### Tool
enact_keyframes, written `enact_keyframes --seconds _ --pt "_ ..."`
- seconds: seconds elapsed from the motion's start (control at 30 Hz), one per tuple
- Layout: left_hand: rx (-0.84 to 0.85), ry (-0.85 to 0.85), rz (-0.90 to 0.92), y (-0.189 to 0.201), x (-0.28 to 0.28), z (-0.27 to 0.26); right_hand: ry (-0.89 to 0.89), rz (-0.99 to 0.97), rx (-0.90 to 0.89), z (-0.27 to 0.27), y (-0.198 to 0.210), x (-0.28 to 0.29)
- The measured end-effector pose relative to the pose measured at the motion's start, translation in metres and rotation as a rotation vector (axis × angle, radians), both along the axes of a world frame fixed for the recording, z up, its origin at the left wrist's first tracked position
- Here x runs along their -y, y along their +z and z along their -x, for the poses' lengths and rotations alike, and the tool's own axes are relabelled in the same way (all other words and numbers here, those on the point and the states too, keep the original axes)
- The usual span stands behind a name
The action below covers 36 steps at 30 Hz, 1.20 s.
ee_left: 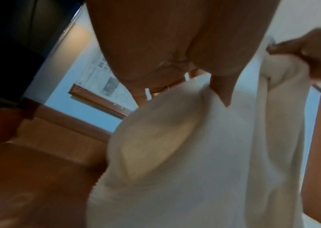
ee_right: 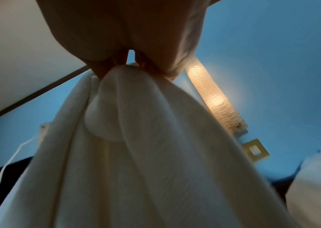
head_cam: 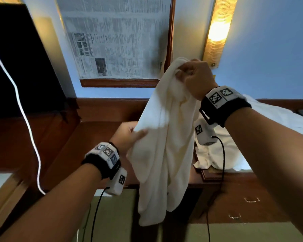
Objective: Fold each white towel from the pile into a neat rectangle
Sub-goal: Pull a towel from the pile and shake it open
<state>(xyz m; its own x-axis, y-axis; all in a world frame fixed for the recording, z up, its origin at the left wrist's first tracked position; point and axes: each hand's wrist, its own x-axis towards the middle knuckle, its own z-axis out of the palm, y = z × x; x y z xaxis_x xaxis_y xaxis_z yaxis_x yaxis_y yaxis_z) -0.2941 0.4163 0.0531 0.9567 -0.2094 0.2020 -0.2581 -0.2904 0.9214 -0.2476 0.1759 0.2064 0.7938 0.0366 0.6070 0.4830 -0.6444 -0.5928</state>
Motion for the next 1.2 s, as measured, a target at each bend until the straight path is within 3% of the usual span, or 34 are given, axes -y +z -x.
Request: enact_keyframes --seconds 0.1,0.17,0.33,0.43,0.5,0.6,0.73,0.8,0.9,0.97,1.07,1.2 --pt "-0.014 0.078 -0.140 -0.037 -0.026 0.010 -0.071 -0.068 -0.013 -0.004 0.000 -0.006" --pt "-0.041 0.110 -0.127 -0.053 -0.044 0.016 -0.123 -0.073 -0.044 -0.004 -0.004 -0.008" --pt "-0.028 0.236 -0.122 -0.048 -0.084 0.034 -0.247 -0.045 -0.113 0.009 -0.022 -0.004" --pt "-0.014 0.408 -0.433 -0.048 -0.119 0.037 -0.432 0.009 -0.208 0.017 -0.031 0.006" --pt "-0.066 0.383 -0.552 -0.042 -0.130 0.042 -0.540 0.026 -0.283 0.024 -0.039 0.010" --pt "-0.023 0.248 -0.469 -0.028 -0.134 0.045 -0.648 0.095 -0.435 0.038 -0.053 0.007" --pt "0.171 0.189 -0.342 -0.012 -0.140 0.054 -0.678 0.102 -0.545 0.045 -0.069 -0.001" --pt "0.147 0.145 -0.486 -0.011 -0.152 0.056 -0.683 0.095 -0.575 0.046 -0.077 -0.002" --pt "-0.040 0.121 -0.956 -0.012 -0.174 0.060 -0.653 0.076 -0.612 0.056 -0.087 -0.010" --pt "-0.080 0.185 -1.080 -0.021 -0.187 0.061 -0.656 0.062 -0.639 0.059 -0.099 -0.012" --pt "0.115 0.440 -0.861 -0.039 -0.194 0.062 -0.638 0.068 -0.681 0.066 -0.114 -0.015" --pt "0.193 0.745 -0.288 -0.044 -0.185 0.058 -0.529 0.105 -0.719 0.079 -0.140 -0.014"
